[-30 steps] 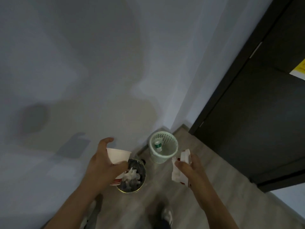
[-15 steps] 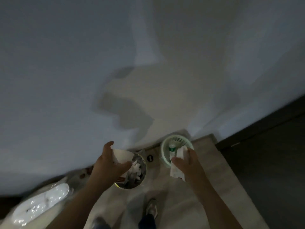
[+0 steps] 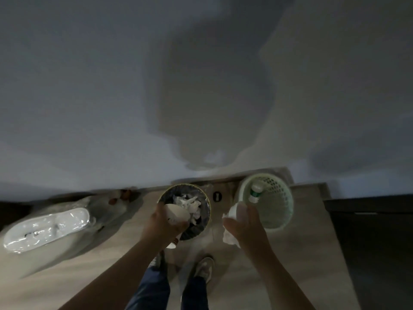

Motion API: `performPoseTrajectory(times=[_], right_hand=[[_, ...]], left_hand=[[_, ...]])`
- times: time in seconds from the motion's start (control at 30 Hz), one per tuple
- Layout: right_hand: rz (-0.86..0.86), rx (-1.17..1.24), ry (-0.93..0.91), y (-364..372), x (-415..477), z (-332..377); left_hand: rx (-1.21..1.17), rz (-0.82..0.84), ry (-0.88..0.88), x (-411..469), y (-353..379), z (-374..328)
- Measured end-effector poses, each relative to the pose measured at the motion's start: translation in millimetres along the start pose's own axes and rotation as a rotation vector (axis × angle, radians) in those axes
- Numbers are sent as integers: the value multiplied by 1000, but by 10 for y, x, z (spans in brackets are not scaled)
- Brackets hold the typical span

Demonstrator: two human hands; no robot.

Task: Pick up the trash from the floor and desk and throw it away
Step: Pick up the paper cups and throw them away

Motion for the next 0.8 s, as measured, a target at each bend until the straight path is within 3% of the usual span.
performPoseTrajectory(times=[0.1,0.17,0.3,0.6,0.8], right_hand=[[55,-42,12,227,249,-169],[19,63,83,316,370,-294],[-16,103,182,471,571,-599],[121,-445,172,1044,1026,-995],[202,-536,196,1481,1350,-994]], left_hand=[[-24,-2,-82,343,192,63],[39,22,-127,527,282,102],[204,55,-74,770,389,191],[452,138,56,867,236,575],[521,133,62,929,-3,829]])
Point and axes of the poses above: each hand's wrist, its own x-axis towards the middle knuckle, its own y-axis out of the palm, z = x × y, the point moved 3 cm from there along x, towards the middle knuckle, and after that the axes turned 6 degrees about -y, right-handed, at the moved point
